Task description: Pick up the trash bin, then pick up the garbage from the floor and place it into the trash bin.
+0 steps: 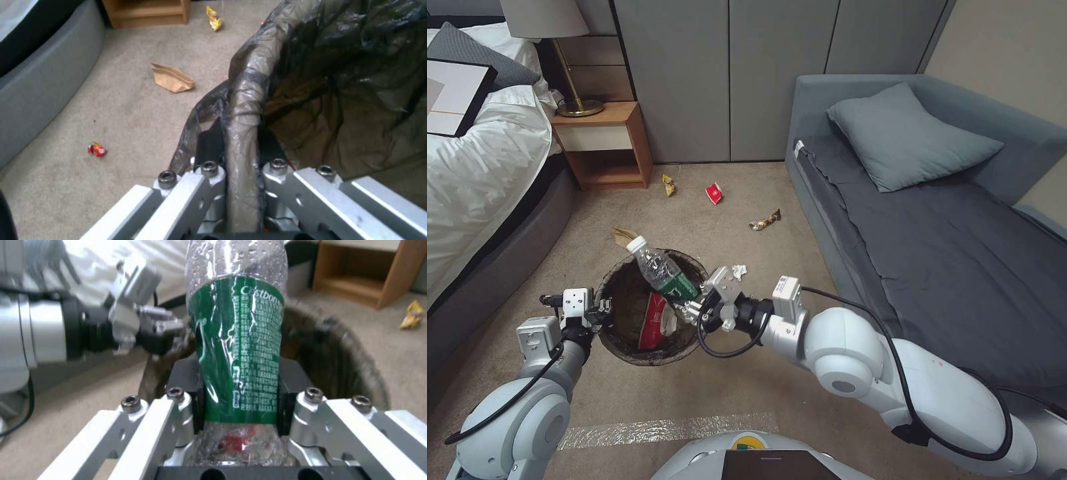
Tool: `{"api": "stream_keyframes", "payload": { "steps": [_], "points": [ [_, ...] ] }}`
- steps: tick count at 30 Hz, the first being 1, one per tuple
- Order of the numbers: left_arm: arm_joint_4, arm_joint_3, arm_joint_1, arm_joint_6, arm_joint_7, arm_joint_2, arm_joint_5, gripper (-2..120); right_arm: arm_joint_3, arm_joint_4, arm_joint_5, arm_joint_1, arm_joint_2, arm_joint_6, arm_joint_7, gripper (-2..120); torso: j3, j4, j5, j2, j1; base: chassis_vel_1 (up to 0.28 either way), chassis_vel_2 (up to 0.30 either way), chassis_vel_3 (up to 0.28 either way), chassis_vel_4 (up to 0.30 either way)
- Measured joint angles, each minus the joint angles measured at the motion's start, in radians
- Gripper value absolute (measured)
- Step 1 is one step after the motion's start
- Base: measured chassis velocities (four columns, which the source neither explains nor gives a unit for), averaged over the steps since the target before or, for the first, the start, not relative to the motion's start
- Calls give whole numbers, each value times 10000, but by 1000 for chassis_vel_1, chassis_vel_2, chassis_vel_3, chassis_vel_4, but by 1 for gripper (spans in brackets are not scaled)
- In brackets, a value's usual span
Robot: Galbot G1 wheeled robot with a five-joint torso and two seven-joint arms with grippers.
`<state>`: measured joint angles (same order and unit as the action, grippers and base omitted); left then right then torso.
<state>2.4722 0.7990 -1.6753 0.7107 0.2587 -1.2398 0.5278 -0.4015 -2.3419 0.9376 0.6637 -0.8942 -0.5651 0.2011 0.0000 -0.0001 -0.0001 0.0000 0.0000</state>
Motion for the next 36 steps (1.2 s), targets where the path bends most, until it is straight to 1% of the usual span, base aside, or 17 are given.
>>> {"api": "stream_keyframes", "payload": {
  "steps": [7, 8, 9, 12, 13, 14, 15, 16, 17, 19, 20, 22, 23, 25, 26, 29, 36],
  "points": [
    [8, 0, 4, 0, -1, -15, -3, 3, -372, 200, -62, -23, -167, -190, 301, 26, 0, 0, 0, 0, 0, 0, 0, 0, 0],
    [9, 0, 7, 1, 0, -16, -3, 3, -407, 241, -78, -25, -196, -214, 360, 30, 0, 0, 0, 0, 0, 0, 0, 0, 0],
    [9, 0, 7, 1, 0, -16, -3, 3, -407, 241, -78, -25, -196, -214, 360, 30, 0, 0, 0, 0, 0, 0, 0, 0, 0],
    [9, -15, 21, 3, -2, -19, -4, 3, -480, 368, -101, -40, -302, -233, 517, 43, 0, 0, 0, 0, 0, 0, 0, 0, 0],
    [9, -15, 21, 3, -2, -19, -4, 3, -480, 368, -101, -40, -302, -233, 517, 43, 0, 0, 0, 0, 0, 0, 0, 0, 0],
    [9, -24, 29, 4, -2, -20, -4, 3, -518, 413, -105, -52, -352, -235, 580, 50, 0, 0, 0, 0, 0, 0, 0, 0, 0],
    [9, -26, 33, 4, -3, -20, -5, 3, -548, 443, -106, -64, -384, -235, 629, 50, 0, 0, 1, 0, 0, 0, 0, 0, 0],
    [9, -27, 38, 6, -3, -20, -6, 3, -593, 491, -110, -83, -435, -235, 694, 56, 0, 0, 1, 0, 0, 0, 0, 0, 0],
    [9, -27, 38, 6, -3, -20, -6, 3, -593, 491, -110, -83, -435, -235, 694, 56, 0, 0, 1, 0, 0, 0, 0, 0, 0],
    [9, -25, 39, 9, -1, -19, -7, 3, -629, 545, -110, -123, -518, -235, 762, 69, 0, 0, 1, 0, 0, 0, 0, 0, 0],
    [9, -25, 39, 9, -1, -19, -7, 3, -629, 545, -110, -123, -518, -235, 762, 69, 0, 0, 1, 0, 0, 0, 0, 0, 0],
    [9, -14, 40, 10, -5, -15, -5, 3, -629, 579, -96, -197, -599, -235, 812, 82, 0, 0, 1, 0, 0, 0, 0, 0, 0],
    [9, -14, 40, 10, -5, -15, -5, 3, -629, 579, -96, -197, -599, -235, 812, 82, 0, 0, 1, 0, 0, 0, 0, 0, 0],
    [9, -8, 46, 11, -2, -12, -4, 3, -609, 582, -86, -253, -638, -234, 854, 89, 0, 1, 1, 0, 0, 0, 0, 0, 0],
    [9, -7, 56, 14, -4, -12, -3, 3, -569, 583, -66, -287, -651, -228, 880, 95, 0, 2, 0, 0, 0, 0, 0, 0, 0],
    [9, -5, 75, 19, -5, -18, -2, 3, -460, 549, -28, -303, -642, -221, 906, 100, 0, 1, 1, 0, 0, 0, 0, 0, 0],
    [-11, -5, 110, 38, -5, -47, -2, 3, 81, 364, 124, -301, -602, -176, 908, 100, 0, 1, 1, 0, 0, 0, 0, 0, 0]
  ]
}}
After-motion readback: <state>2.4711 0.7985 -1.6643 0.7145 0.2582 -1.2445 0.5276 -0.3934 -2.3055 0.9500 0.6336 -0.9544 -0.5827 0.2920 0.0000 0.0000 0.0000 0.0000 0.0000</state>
